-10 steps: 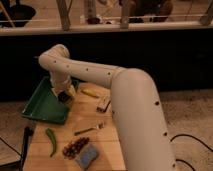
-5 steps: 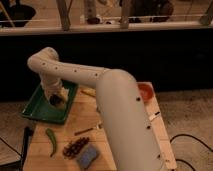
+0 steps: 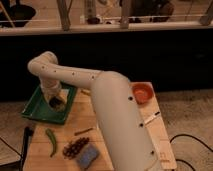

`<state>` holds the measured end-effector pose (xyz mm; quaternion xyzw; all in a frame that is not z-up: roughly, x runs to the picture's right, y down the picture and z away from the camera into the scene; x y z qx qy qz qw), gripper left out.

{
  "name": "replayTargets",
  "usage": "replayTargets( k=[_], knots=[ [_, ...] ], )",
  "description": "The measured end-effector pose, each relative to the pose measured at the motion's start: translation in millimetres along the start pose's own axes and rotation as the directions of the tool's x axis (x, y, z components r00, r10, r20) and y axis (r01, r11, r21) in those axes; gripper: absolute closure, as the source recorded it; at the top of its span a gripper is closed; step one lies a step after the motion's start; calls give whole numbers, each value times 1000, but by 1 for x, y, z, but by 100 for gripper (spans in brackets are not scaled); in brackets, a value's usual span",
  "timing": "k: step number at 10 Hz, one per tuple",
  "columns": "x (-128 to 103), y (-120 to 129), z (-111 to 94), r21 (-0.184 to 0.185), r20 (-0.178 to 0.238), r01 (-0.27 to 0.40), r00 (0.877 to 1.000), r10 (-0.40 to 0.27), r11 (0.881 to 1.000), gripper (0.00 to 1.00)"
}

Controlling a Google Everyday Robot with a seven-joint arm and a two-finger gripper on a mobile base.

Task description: Stack cups into tray

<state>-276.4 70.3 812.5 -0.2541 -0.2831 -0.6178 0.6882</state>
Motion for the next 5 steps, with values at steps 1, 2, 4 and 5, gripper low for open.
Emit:
replayTargets(
  k=[1,2,4,5],
  knots=[
    [2,-1,3,8,6,-1,1000,1,1000,100],
    [3,-3,6,16,16,1,1000,-1,1000,100],
    [5,-7,12,28,34,4,999,-5,1000,100],
    [6,-10,16,33,46,6,999,-7,999,98]
  ],
)
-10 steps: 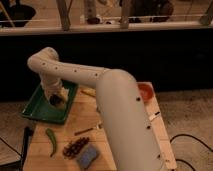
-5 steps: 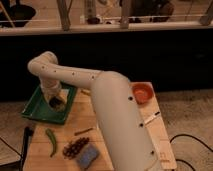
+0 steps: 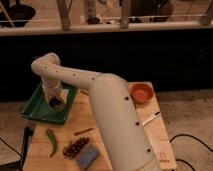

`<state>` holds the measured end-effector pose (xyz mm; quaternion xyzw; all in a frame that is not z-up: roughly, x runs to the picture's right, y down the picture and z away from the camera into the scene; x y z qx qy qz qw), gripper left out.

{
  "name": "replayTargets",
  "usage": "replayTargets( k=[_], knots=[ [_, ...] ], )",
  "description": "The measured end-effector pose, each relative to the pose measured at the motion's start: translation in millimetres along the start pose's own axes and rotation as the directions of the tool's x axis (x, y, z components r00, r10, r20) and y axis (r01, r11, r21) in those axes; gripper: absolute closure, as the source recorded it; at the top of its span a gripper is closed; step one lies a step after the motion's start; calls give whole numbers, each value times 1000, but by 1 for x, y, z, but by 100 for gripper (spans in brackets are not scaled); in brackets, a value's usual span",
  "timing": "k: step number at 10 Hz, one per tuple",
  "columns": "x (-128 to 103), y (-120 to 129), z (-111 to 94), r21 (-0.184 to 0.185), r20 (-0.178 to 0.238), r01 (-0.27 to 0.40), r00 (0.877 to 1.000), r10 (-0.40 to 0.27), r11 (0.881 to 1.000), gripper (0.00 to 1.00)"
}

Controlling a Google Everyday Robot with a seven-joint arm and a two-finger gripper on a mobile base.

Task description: Stack cups into tray

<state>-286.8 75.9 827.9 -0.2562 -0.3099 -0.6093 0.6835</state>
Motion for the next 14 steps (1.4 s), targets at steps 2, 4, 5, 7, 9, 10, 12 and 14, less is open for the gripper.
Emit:
replayTargets(
  k=[2,4,5,7,9,10,12,14],
  knots=[
    [1,-1,8,0,41,-2,999,2,1000,79],
    [2,-3,14,3,65,-2,998,2,1000,61],
    [3,-4,16,6,74,-2,997,1,1000,50],
    [3,-5,17,10,82,0,997,0,1000,29],
    [4,-5,17,14,87,2,996,-3,1000,20],
    [4,-6,17,16,88,3,996,-4,1000,20],
    [4,-7,17,17,91,5,996,-6,1000,20],
    [5,-7,16,17,91,4,996,-6,1000,20]
  ],
)
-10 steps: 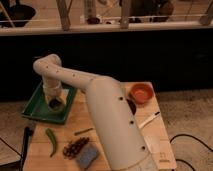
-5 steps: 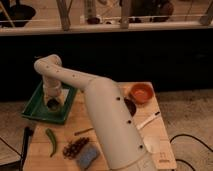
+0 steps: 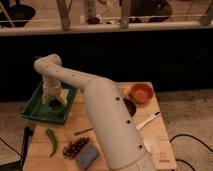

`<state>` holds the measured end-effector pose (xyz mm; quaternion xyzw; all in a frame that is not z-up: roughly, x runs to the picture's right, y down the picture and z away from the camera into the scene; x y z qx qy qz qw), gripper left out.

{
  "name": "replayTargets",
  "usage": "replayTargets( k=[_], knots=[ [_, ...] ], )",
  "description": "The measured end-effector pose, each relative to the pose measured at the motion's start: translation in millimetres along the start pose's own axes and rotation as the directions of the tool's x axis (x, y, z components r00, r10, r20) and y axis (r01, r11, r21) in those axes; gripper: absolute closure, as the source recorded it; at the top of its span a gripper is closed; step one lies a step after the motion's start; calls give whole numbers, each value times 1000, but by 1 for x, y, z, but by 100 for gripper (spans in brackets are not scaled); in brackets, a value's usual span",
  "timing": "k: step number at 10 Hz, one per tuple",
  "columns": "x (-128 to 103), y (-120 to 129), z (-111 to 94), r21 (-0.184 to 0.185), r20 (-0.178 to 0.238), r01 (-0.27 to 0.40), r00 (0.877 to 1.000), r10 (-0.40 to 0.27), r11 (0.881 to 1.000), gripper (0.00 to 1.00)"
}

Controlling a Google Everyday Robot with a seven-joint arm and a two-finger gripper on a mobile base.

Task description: Stack cups into tray

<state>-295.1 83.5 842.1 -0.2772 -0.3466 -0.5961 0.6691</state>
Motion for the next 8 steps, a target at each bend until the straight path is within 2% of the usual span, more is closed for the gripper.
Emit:
replayTargets(
  k=[8],
  knots=[
    [1,0,-6,12,-13,7,1000,-7,1000,20]
  ],
)
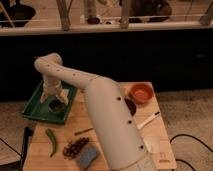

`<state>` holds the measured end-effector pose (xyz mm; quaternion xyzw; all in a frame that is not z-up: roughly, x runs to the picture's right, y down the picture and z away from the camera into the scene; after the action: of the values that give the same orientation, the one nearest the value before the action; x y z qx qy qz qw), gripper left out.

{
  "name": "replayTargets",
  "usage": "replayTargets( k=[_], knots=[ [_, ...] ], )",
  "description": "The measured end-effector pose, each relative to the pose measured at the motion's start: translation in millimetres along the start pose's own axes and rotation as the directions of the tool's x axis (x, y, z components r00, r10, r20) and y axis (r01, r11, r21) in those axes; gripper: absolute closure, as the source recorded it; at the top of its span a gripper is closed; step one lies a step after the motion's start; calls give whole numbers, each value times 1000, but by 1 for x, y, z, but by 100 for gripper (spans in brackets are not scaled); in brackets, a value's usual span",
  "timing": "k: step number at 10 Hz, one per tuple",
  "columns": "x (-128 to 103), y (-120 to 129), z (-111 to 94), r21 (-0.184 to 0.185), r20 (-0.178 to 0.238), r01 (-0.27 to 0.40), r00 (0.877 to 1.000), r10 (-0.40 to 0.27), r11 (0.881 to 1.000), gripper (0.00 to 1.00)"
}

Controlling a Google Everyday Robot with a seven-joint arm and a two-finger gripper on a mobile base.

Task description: Stack cups into tray

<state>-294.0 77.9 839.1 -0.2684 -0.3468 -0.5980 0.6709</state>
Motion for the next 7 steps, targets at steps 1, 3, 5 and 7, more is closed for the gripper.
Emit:
replayTargets(
  k=[1,3,5,7],
  knots=[
    [0,-1,-1,2,-3,3,1000,-3,1000,20],
    [1,-2,-4,6,-10,9,1000,-9,1000,20],
    [1,-3,-4,8,-12,12,1000,-12,1000,20],
    [2,-1,-5,8,-13,9,1000,-9,1000,20]
  ],
)
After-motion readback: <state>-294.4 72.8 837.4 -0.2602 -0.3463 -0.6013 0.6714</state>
